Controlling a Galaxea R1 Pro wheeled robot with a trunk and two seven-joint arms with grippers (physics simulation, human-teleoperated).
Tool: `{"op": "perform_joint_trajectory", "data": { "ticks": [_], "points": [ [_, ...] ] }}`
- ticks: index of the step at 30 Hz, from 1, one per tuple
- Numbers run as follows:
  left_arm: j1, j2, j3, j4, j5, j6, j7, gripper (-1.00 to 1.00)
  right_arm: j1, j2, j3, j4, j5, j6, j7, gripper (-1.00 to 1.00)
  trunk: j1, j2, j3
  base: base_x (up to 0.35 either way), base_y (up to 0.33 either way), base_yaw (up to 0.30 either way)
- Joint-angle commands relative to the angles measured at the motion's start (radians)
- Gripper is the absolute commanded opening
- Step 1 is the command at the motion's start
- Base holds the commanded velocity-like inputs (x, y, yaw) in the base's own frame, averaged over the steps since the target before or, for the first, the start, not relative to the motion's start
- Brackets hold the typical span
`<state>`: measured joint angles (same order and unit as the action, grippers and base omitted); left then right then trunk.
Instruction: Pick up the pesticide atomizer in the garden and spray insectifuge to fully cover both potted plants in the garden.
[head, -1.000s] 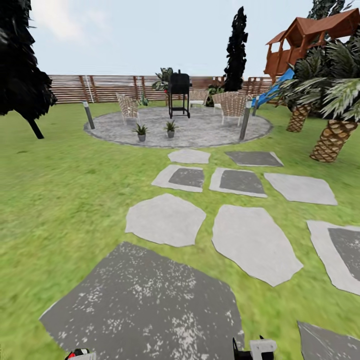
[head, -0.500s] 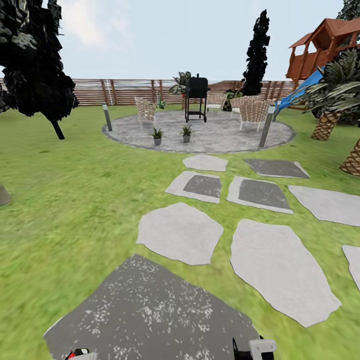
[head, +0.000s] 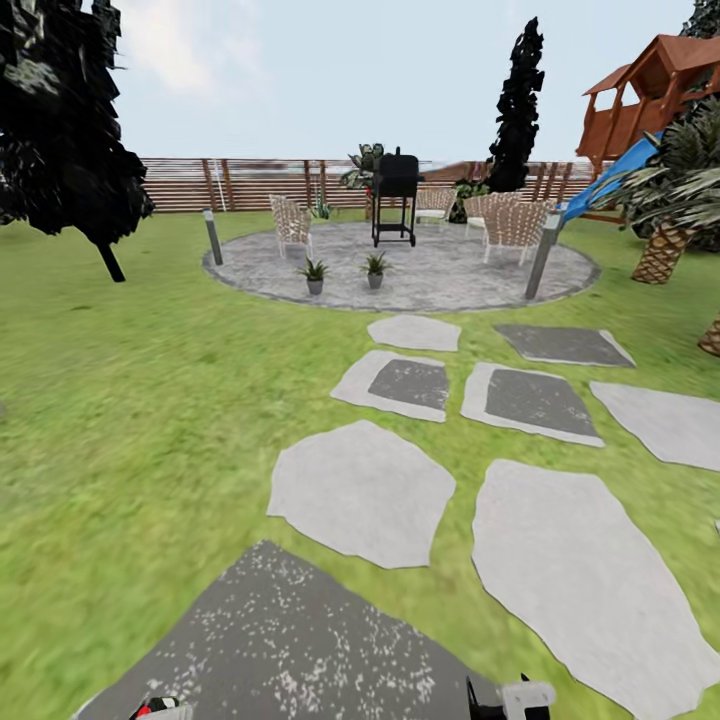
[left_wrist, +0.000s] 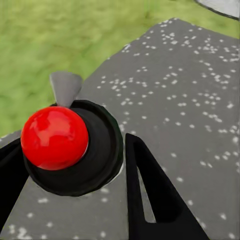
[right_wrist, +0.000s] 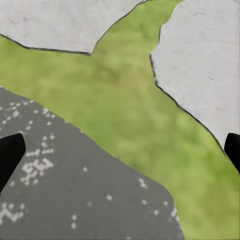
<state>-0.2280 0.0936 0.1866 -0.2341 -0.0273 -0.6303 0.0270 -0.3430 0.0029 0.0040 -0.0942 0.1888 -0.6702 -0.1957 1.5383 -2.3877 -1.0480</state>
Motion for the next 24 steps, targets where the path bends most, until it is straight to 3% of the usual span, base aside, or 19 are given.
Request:
{"op": "perform_joint_trajectory", "data": {
  "ticks": [1,24],
  "points": [
    [-0.001,0.0,0.001,0.001,-0.003,-0.003,0.004,-1.0,-0.001,0.0,0.0,0.002,0.011,-0.001,-0.01,1.0,0.0,0.0,-0.001,0.338,0.0,0.0],
    [-0.001,0.0,0.001,0.001,-0.002,-0.003,0.004,-1.0,-0.001,0.005,0.001,0.004,0.011,0.0,-0.01,1.0,0.0,0.0,-0.001,0.328,0.115,0.0]
  ]
}}
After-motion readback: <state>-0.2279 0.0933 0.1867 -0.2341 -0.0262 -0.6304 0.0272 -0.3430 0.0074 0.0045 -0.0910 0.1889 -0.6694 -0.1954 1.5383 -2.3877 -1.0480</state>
